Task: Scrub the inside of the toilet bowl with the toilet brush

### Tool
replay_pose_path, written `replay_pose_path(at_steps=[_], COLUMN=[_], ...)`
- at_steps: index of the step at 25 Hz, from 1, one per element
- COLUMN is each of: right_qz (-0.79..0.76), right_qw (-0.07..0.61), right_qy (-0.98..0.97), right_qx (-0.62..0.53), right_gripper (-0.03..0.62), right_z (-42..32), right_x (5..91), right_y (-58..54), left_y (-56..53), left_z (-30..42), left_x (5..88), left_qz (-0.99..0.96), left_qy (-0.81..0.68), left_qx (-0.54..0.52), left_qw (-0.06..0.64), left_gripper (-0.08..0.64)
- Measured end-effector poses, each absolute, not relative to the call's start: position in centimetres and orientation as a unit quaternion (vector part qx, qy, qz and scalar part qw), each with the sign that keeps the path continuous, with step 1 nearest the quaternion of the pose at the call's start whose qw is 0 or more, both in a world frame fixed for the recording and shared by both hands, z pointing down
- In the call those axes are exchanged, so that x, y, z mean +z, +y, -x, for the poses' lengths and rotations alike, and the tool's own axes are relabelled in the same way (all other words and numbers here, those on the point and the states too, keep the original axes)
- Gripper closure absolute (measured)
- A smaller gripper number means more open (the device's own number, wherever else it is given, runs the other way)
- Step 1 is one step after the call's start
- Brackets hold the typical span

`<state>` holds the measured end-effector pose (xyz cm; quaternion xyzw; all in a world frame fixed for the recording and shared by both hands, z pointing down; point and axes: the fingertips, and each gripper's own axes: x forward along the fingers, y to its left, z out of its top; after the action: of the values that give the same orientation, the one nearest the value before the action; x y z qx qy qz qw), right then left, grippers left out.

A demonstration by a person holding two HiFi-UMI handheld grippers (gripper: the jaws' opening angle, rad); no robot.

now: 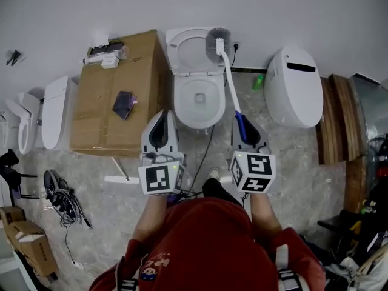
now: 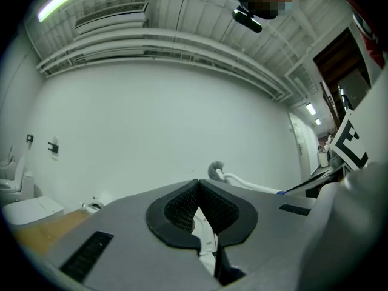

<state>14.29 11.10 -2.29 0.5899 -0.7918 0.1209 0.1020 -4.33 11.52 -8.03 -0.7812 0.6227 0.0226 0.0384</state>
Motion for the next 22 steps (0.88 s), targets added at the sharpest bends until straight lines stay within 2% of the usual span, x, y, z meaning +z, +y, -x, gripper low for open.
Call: replay_pose_path(at_steps=[9,22], right_qz=[-0.564,-0.557], right_qw=[0.113,0.173], right_qy=[-0.807,-0.798], right_qx=[0.133,0.149], right_gripper=[0.531,0.531], right_z=[-16.9,-12.5], right_x=[-1.1,4.6], right_y=[3.3,-3.4], left_y=[4.2,-4.3], left_z=[2.0,6.2], left_x=[-6.9,-2.2], left_qz=[0.762,0.763], left_qy=[0.647,0.647], left_qx=[0.006,-0.008], left_qw=[0.035,-0.003], left_gripper=[0.548,0.548])
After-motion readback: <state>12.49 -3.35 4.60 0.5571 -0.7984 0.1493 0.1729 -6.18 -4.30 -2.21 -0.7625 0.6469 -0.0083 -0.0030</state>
